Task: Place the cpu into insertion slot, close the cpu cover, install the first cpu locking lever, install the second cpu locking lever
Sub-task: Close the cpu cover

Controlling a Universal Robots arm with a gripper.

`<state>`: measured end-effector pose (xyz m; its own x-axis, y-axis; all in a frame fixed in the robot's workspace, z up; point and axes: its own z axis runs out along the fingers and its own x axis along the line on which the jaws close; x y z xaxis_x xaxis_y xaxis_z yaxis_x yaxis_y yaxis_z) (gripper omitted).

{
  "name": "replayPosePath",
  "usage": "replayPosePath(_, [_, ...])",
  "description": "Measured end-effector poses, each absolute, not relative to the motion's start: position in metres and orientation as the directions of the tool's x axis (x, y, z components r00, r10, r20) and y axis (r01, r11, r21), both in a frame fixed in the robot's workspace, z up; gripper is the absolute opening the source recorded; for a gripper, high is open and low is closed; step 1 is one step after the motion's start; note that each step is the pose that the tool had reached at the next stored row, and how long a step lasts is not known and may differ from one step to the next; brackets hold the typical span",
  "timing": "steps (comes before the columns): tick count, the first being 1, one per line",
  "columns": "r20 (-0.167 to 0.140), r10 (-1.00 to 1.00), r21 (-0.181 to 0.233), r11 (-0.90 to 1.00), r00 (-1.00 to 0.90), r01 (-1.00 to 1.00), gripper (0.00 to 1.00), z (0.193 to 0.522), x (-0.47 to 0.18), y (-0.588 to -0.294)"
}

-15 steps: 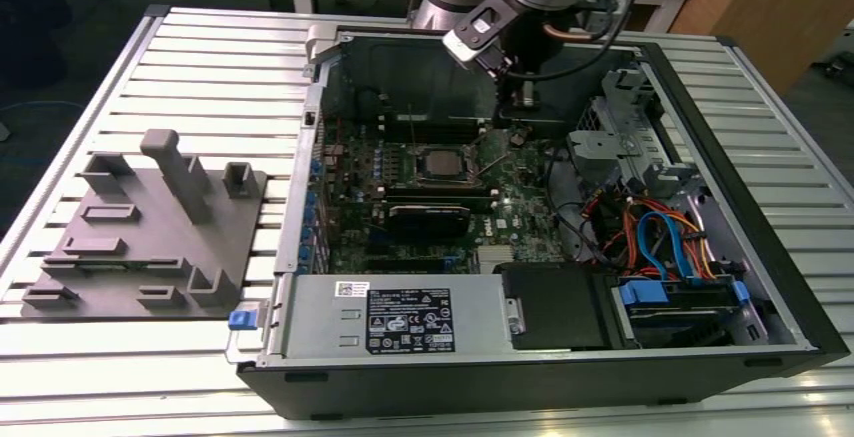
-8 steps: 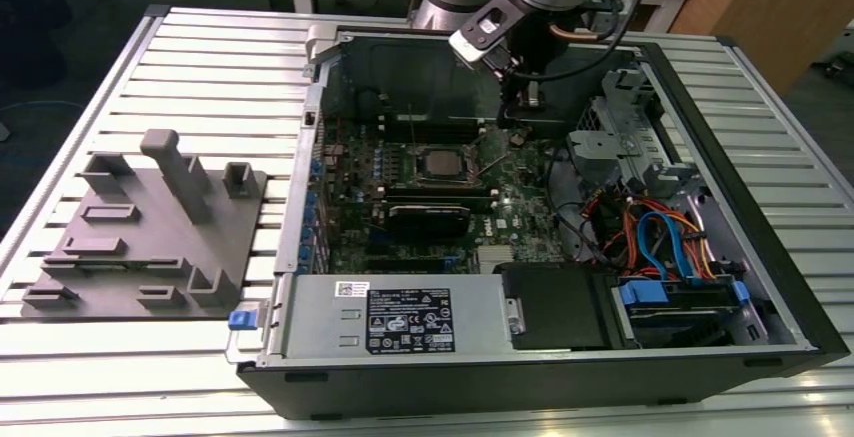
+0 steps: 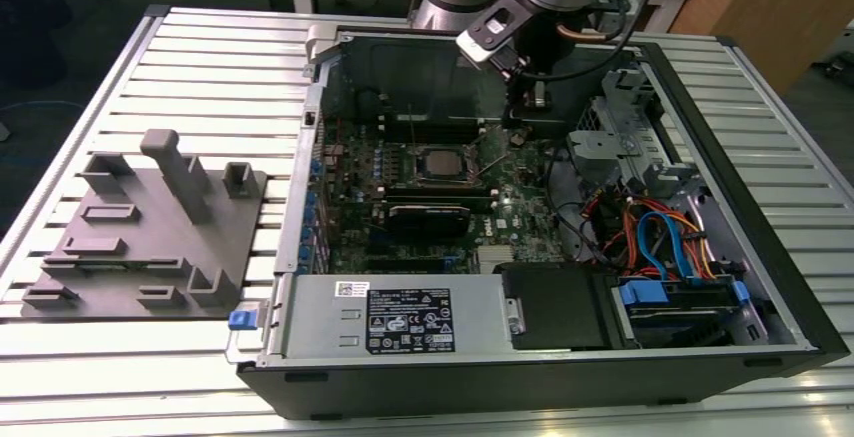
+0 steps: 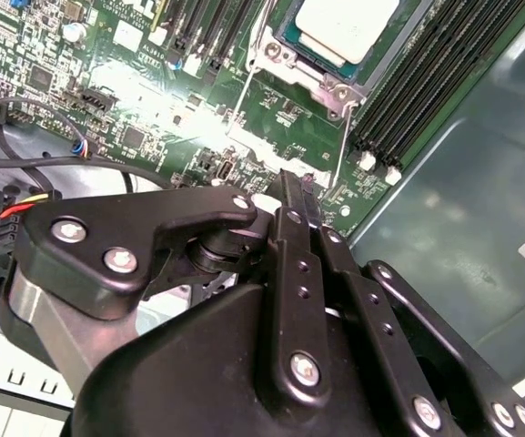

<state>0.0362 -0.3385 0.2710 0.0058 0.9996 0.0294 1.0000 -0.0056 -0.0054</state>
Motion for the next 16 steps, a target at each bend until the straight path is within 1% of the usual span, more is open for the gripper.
replayPosePath(16, [0.030,1.000,-0.005,-0.006,0.006,1.000,0.11,0.2709,0.0448,-0.3385])
